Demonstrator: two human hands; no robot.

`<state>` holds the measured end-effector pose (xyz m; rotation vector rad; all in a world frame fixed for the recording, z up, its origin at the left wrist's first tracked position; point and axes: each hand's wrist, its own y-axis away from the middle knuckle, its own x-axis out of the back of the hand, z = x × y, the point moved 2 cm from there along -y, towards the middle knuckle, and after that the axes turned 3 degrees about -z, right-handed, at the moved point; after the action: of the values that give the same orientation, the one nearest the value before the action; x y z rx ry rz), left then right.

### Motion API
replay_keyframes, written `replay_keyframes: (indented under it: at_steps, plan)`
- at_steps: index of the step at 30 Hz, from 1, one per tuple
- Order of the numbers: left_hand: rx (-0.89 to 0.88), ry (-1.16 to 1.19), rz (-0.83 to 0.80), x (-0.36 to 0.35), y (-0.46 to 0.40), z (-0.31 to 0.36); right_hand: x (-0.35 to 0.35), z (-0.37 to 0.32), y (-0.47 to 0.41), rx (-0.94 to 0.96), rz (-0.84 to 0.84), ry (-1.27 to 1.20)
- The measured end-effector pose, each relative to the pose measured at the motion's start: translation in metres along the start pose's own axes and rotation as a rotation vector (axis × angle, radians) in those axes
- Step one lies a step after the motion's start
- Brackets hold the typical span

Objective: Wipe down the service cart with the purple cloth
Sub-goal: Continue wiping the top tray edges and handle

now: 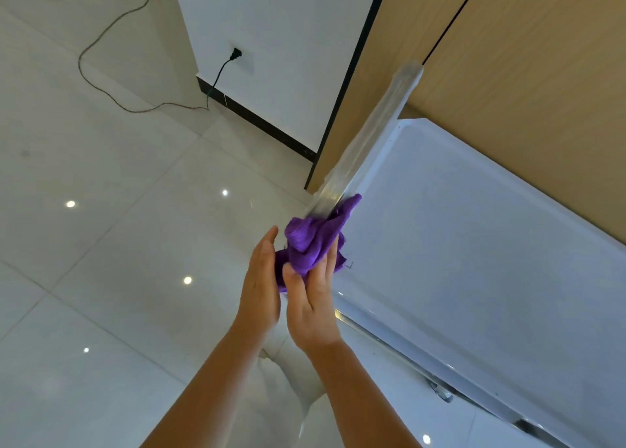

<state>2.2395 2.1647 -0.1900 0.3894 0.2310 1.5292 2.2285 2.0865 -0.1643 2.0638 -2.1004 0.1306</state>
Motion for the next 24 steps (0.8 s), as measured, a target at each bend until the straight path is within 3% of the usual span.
replay_keyframes:
  at_steps: [3,7,10,13,20,24]
  plan:
    - [0.09,0.296,-0.051,0.0,-0.014,0.024,0.002,0.005,0.0,0.012,-0.012,0.035]
    - [0.108,0.441,-0.085,-0.003,-0.023,0.031,0.0,0.02,0.002,0.066,0.105,0.215]
    - [0.114,0.472,-0.096,-0.004,-0.027,0.033,0.003,0.024,-0.011,-0.02,0.201,0.258]
    - [0.076,0.469,-0.112,-0.004,-0.029,0.04,0.005,0.025,-0.029,0.027,0.247,0.327]
    - [-0.018,0.495,-0.146,0.003,-0.042,0.052,-0.006,0.009,-0.047,0.042,0.368,0.201]
    - [-0.161,0.321,-0.091,0.002,-0.044,0.056,-0.002,-0.006,-0.056,0.043,0.401,0.135]
